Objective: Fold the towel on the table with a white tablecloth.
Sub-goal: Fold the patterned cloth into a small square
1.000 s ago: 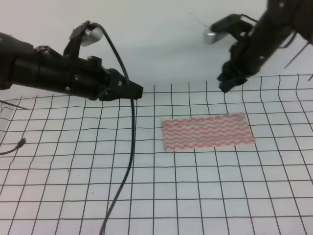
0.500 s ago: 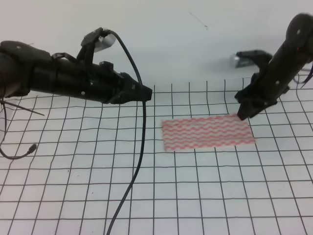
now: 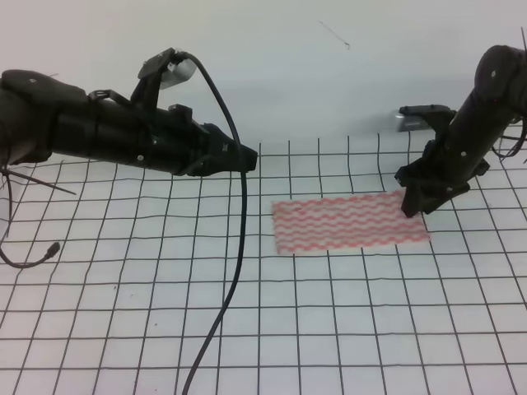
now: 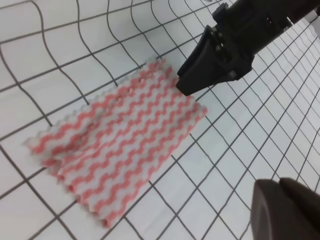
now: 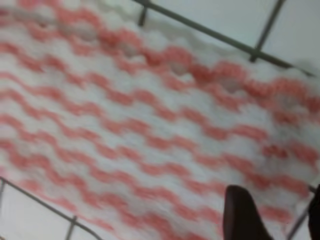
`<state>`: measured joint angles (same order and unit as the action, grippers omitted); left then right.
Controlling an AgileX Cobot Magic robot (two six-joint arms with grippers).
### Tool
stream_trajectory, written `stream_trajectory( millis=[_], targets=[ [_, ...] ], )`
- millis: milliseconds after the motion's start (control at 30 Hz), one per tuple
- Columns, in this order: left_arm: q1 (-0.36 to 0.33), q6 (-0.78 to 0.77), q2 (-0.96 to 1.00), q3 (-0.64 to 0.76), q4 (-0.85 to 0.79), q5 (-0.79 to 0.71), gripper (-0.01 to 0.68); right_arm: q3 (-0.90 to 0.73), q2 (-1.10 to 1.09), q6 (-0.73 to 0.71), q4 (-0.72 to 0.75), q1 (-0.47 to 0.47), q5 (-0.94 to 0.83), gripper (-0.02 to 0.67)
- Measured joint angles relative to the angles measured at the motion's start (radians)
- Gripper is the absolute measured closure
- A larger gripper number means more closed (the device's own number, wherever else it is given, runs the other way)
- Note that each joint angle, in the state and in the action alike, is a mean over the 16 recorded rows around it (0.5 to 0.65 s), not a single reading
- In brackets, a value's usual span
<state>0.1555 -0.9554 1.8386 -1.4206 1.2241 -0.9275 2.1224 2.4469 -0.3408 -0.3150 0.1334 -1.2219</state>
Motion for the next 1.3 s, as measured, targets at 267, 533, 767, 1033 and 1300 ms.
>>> stream_trajectory(
  millis=[267, 533, 767, 1033, 1300],
  targets=[
    [0.0, 0.0, 0.0, 0.0, 0.0, 0.0, 0.673, 0.004, 0.02, 0.018, -0.046, -0.003, 0.003, 0.361],
    [0.0, 0.001, 0.0, 0.0, 0.0, 0.0, 0.673, 0.009, 0.04, 0.0, -0.134, -0.005, -0.001, 0.417],
    [0.0, 0.002, 0.0, 0.0, 0.0, -0.001, 0.673, 0.013, 0.047, -0.034, -0.195, -0.005, 0.0, 0.505],
    [0.0, 0.001, 0.0, 0.0, 0.0, -0.002, 0.673, 0.043, 0.041, -0.052, -0.215, -0.004, 0.004, 0.587],
    [0.0, 0.0, 0.0, 0.0, 0.0, -0.002, 0.673, 0.086, 0.023, -0.061, -0.273, 0.015, -0.013, 0.622]
  ],
)
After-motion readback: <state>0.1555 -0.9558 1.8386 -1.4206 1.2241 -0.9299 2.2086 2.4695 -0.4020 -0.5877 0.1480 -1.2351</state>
